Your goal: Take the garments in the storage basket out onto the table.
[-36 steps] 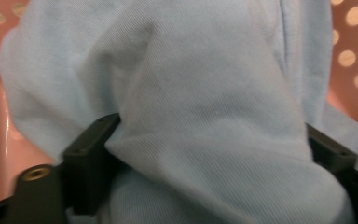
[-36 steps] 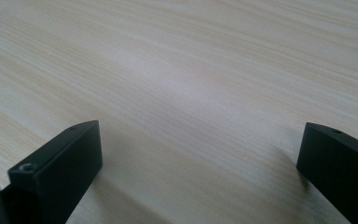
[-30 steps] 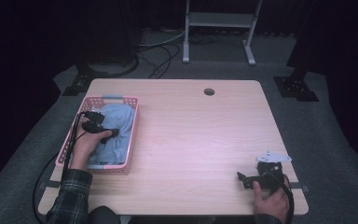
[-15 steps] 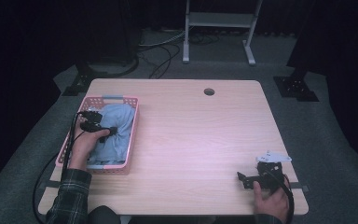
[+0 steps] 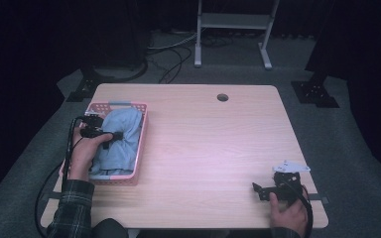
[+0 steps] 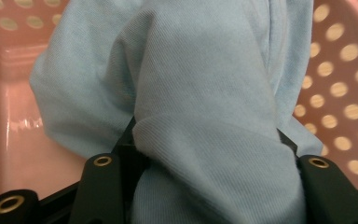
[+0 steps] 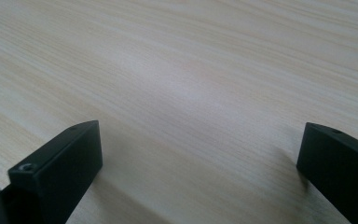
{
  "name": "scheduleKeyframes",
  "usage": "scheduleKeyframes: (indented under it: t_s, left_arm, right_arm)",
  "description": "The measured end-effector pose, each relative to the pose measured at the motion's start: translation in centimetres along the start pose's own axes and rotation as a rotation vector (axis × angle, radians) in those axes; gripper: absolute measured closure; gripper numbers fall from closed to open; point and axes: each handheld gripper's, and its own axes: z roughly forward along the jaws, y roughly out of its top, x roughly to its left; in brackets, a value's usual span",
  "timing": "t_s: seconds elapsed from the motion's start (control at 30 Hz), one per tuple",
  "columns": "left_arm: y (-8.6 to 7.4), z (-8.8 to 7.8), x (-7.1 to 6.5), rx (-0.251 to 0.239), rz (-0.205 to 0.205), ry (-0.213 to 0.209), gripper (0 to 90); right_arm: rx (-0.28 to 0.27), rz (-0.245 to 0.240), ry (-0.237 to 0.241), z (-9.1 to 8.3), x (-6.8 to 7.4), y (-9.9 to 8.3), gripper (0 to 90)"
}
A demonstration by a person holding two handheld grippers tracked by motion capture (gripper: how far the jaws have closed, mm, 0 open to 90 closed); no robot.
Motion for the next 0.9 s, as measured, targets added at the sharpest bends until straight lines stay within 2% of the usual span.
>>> scheduleKeyframes:
  t_s: [0.4,0.9]
  left_arm:
    - [0.3,-1.3,0.0,-0.04,0.004,-0.041,47.3]
    - [0.9,-3.8,0.1,-0.14,-0.014,-0.118,47.3]
  right_arm:
    - [0.0,0.001,0.0,0.0,0.0,0.0,0.0]
    - [0.0,0.001,0.0,0.0,0.0,0.0,0.0]
